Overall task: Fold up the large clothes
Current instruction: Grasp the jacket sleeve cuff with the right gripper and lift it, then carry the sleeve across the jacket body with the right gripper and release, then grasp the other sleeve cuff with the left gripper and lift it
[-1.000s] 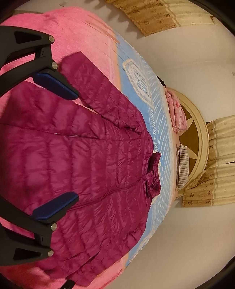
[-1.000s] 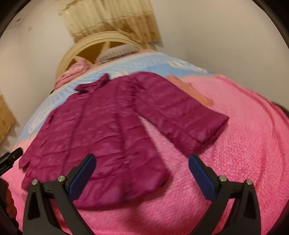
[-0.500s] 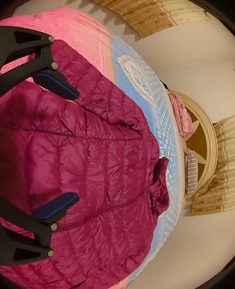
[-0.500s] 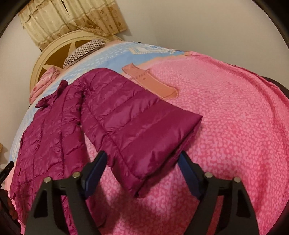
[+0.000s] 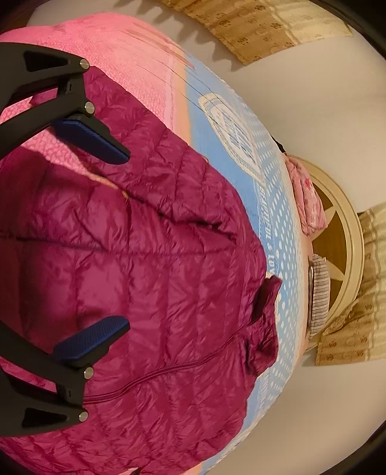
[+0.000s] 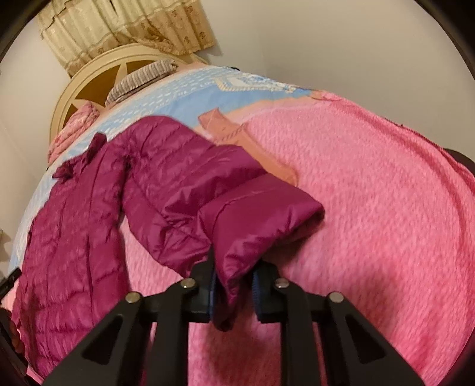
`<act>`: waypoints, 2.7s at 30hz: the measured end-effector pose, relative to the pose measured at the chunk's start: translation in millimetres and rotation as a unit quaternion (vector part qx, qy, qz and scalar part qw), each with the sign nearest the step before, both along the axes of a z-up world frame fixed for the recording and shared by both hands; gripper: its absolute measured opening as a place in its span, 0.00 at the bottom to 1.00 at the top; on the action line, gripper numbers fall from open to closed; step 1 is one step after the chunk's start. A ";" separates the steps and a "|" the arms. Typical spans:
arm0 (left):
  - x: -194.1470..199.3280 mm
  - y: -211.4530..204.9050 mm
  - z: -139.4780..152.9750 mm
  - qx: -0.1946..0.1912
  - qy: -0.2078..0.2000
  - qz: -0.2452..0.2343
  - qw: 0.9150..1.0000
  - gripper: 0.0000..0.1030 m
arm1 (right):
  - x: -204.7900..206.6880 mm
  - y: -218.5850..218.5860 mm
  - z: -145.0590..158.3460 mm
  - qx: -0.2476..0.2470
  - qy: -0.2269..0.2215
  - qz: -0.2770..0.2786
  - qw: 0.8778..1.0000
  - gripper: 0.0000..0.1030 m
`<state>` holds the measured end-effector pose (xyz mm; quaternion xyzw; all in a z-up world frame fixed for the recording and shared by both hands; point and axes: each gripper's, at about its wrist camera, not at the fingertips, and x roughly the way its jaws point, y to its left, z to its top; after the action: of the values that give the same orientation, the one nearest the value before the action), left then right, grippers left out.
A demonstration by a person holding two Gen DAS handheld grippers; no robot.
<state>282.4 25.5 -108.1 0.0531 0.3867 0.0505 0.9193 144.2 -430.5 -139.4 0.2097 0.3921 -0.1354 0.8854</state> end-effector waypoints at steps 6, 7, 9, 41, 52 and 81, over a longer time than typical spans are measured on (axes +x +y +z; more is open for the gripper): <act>3.2 16.4 7.1 -0.008 -0.006 0.013 1.000 0.99 | 20.9 -3.3 30.0 -0.022 -0.031 -0.002 0.999 0.19; 3.8 18.7 7.4 -0.009 -0.006 0.015 1.000 0.99 | 23.9 0.0 35.9 -0.027 -0.037 0.001 0.999 0.19; 5.9 23.7 9.1 -0.012 -0.005 0.019 1.000 0.99 | 34.1 11.4 53.2 -0.042 -0.054 0.014 0.998 0.19; 19.5 70.8 15.3 -0.019 -0.005 0.052 0.998 0.99 | 171.6 264.2 64.8 -0.082 -0.099 0.293 0.947 0.16; 32.9 66.7 16.6 -0.024 0.006 0.050 0.998 0.99 | 152.3 295.3 25.6 -0.059 -0.114 0.335 0.933 0.94; 115.7 -116.4 -26.7 -0.120 0.084 -0.122 0.982 0.26 | 110.1 160.2 -11.3 -0.036 -0.097 0.164 0.981 0.95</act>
<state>398.1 -90.9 -134.7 -0.0066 0.4566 -0.1136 0.8824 254.3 -270.3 -150.7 0.1222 0.3285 0.0184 0.9364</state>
